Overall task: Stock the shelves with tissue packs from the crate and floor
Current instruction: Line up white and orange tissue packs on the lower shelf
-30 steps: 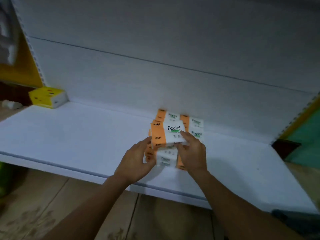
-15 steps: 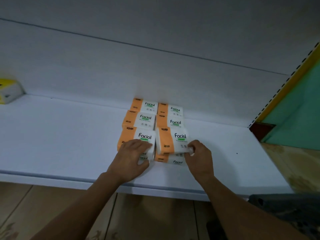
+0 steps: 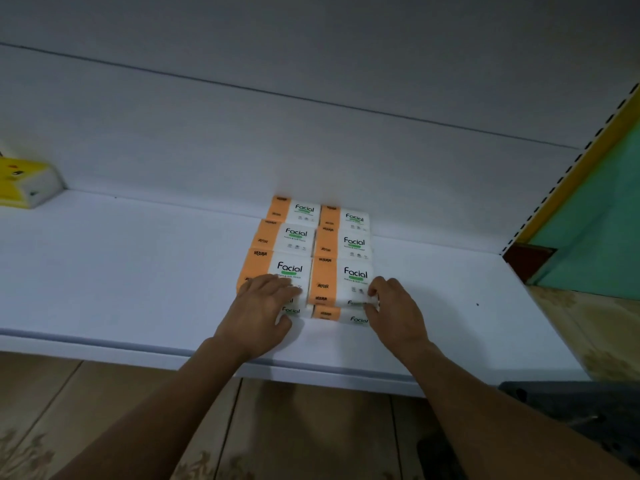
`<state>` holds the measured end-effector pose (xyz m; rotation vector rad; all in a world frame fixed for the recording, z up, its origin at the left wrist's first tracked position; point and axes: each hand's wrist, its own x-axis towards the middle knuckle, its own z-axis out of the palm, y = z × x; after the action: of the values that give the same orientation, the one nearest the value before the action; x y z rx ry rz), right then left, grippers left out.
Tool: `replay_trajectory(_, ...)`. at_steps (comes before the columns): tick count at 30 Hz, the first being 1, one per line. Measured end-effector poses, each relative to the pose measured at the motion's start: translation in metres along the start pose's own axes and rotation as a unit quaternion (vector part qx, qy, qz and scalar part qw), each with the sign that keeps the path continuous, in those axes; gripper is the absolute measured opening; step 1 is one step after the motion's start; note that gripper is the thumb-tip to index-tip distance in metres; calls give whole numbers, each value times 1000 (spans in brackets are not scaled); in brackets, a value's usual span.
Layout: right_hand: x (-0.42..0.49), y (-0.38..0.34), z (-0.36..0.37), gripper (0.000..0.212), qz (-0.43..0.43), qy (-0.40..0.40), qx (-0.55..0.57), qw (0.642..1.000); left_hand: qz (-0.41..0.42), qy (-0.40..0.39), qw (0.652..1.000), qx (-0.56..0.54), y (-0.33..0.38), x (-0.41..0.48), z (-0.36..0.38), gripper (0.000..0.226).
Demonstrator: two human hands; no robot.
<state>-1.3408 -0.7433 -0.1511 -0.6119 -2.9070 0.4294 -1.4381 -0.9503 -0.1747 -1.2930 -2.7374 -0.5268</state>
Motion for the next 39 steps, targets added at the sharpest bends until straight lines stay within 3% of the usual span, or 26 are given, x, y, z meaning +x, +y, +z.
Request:
replay_trajectory(4,6,-17,1,54,-33,5,-73,997,-1,-3,1000,-6,-7,-3,-7,48)
replay_trajectory(7,6,-36,-1,73,-73,20,-57,996,-2,4,1000,-12,-14,-7,-16,51)
replay_trajectory(11,11,-66,6,74,-138,33,-28,989,-44,30,998,-23,-33,-24,-34,53)
replay_trajectory(14,12,-92,19,74,-167,-13,-58,984,-148,33,988,-43,-56,-44,-47,64)
replay_trajectory(17,10,-116,33,64,-216,-47,-92,971,-228,13,967,-117,-75,-62,-48,60)
replay_trajectory(21,12,-146,41,65,-290,-44,-89,952,-263,10,955,-135,-84,-81,-49,58)
replay_trajectory(24,9,-171,52,65,-301,-45,-61,951,-272,30,958,-91,-90,-108,-64,54)
replay_trajectory(27,-1,-214,75,65,-334,-59,-30,940,-254,40,966,17,-112,-169,-91,69)
replay_trajectory(29,-12,-252,94,66,-370,-81,-5,925,-243,34,964,102,-131,-233,-109,65)
replay_trajectory(33,-48,-341,132,64,-447,-114,27,887,-405,-61,892,192,-143,-389,-136,50)
replay_trajectory(37,-111,-408,176,66,-536,-101,62,836,-579,-63,804,121,-113,-522,-115,52)
replay_trajectory(39,-155,-429,197,66,-555,-150,85,814,-672,-48,735,76,-86,-565,-101,61)
